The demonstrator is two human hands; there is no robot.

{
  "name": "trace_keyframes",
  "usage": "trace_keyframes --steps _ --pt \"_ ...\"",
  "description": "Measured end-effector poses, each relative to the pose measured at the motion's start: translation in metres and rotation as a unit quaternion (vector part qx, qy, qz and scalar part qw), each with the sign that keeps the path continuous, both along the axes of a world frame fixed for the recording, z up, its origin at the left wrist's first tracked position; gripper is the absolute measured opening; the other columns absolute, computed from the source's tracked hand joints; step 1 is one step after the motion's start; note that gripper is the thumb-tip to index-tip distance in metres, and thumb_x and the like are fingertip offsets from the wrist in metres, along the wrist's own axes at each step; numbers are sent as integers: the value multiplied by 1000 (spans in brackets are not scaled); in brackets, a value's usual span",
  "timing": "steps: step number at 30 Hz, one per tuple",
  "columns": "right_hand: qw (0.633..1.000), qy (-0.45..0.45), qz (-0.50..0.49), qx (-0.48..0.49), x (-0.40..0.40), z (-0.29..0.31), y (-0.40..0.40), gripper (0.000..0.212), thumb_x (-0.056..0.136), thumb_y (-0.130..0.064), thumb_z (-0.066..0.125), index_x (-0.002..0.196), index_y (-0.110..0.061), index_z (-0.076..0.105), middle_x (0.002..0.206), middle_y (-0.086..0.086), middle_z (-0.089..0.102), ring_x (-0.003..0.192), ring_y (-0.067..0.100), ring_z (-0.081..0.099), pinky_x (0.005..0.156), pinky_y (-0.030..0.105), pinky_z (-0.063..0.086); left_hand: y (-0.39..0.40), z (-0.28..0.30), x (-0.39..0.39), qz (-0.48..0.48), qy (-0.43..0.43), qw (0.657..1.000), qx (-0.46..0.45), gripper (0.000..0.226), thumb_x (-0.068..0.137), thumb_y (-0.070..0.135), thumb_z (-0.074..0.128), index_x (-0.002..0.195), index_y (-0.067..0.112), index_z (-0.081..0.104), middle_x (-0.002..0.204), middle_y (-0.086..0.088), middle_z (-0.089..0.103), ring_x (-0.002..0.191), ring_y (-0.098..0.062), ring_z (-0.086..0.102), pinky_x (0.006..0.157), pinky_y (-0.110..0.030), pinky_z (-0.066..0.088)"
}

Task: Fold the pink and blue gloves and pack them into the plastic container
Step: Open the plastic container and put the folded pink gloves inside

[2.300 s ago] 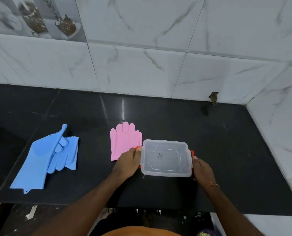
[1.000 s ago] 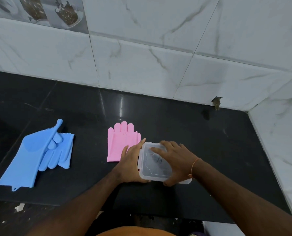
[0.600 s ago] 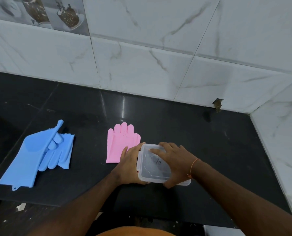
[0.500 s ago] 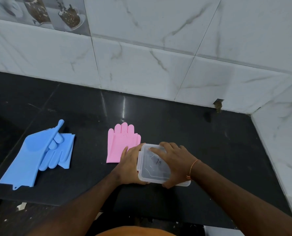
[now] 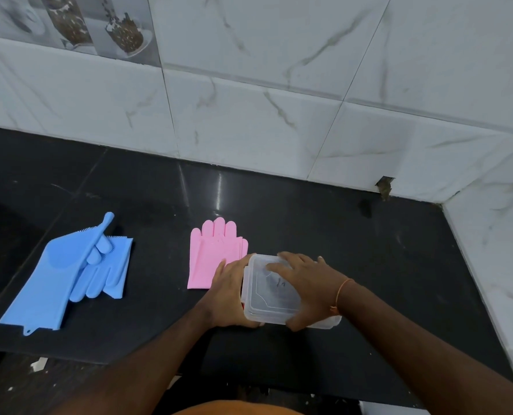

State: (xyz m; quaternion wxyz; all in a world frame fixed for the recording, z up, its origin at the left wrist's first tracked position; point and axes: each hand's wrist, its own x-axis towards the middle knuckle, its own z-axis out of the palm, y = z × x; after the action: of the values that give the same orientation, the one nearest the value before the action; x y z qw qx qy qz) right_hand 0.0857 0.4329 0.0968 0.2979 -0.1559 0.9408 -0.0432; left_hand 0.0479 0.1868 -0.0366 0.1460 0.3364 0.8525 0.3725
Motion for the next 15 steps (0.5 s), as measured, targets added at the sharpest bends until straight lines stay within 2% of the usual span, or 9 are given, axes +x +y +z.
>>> trace_keyframes --steps 2,4,6,9,11,13,15 --pt "999 -28 -3 -25 -5 13 4 112 64 -81 70 156 -50 16 174 -8 17 151 24 36 118 66 35 0 1 0 2 1 1000 9 113 66 89 79 157 67 15 158 55 8 151 25 5 130 -44 1" --pt "999 -29 4 -45 -9 27 7 96 71 -76 68 154 -47 30 162 -8 44 130 17 56 111 45 50 1 3 -1 7 -1 1000 14 115 64 93 77 158 63 18 157 54 13 150 24 10 128 -39 3" --pt "998 -9 6 -62 -14 43 9 81 78 -67 64 152 -43 44 138 -9 67 109 11 67 102 37 57 2 3 -2 9 -8 1000 5 119 62 93 78 160 57 22 158 48 21 151 19 18 131 -42 9" --pt "994 28 22 -104 -26 63 13 55 90 -48 61 142 -33 64 124 -9 76 100 8 71 95 30 59 2 0 -1 14 -17 1000 -20 126 61 88 84 162 43 25 161 32 31 151 10 23 135 -52 12" --pt "990 74 17 -120 -38 69 21 38 95 -32 60 130 -27 72 110 -6 79 89 9 71 87 31 60 2 3 -1 18 -29 999 -11 131 59 89 85 163 43 20 158 43 24 148 20 16 135 -47 9" --pt "986 123 -12 -109 -50 70 33 32 99 -26 56 128 -26 70 101 -2 78 83 13 69 84 34 59 2 6 0 20 -36 999 -1 135 58 89 86 164 46 15 159 48 17 149 22 14 132 -44 7" --pt "984 149 -48 -88 -62 67 48 36 103 -28 53 138 -29 63 105 3 78 87 18 71 86 38 61 2 7 0 19 -49 999 -8 139 58 88 87 166 46 10 169 35 21 155 14 15 134 -45 6"
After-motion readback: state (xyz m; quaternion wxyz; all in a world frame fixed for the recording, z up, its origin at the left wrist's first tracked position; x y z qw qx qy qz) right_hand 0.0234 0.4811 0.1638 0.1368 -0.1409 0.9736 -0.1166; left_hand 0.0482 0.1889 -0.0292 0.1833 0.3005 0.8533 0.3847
